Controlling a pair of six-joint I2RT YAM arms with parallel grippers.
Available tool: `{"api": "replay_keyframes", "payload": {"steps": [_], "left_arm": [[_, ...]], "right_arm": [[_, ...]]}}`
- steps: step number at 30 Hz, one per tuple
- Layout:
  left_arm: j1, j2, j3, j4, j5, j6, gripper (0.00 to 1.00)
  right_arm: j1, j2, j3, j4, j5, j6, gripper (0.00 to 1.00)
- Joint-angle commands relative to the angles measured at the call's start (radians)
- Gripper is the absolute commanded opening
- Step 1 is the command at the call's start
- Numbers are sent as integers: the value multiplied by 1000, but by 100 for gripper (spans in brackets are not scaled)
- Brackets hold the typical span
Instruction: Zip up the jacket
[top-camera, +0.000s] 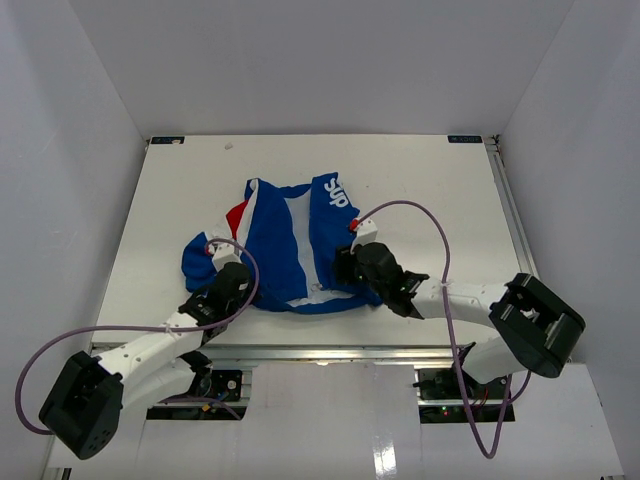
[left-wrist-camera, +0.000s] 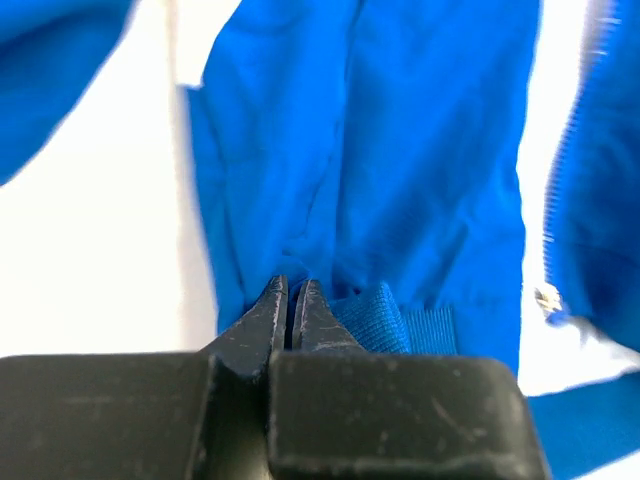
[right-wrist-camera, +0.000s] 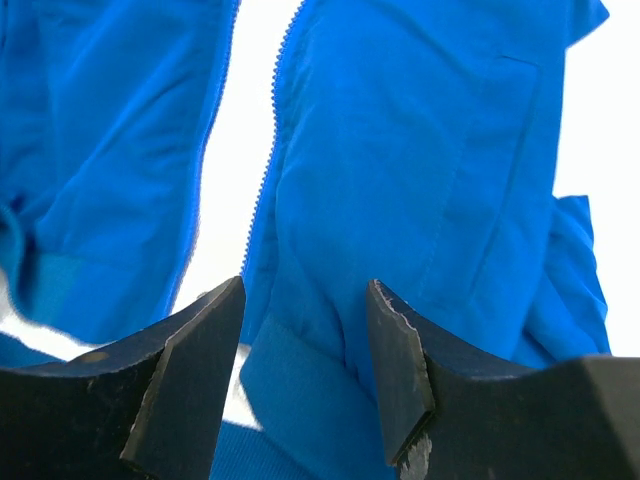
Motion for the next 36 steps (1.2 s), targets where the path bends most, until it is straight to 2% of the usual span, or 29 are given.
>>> {"api": "replay_keyframes", "payload": {"steps": [1,3,6,11,13,16,20,24,30,36], "left_arm": [[4,-87,-17,-56,-139,-110,16],[4,-117,-22,-65,-149,-117,49],[4,-146,-5,-70,-112,-73,58],[4,-171,64,-12,90,48,62],[4,-162,81,40,184,86,63],[4,-70,119,139,395,153,63],[4,58,165,252,542,246,64],[4,179,211,318,615,301,64],[4,277,176,553,742,337,63],[4,295,97,723,910,399,64]], "right_arm": [[9,70,77,11,15,-18,58],[10,104,96,1,24,-16,56],[10,128,113,-15,37,-14,45],[13,115,121,-39,53,-19,13],[15,91,119,-52,53,-23,8],[18,39,86,-61,37,-18,8],[16,-46,-1,-37,15,-7,8],[18,-127,-39,-8,-42,-24,8],[18,-184,-63,-3,-128,-38,8],[16,-251,-110,67,-214,-47,8]]}}
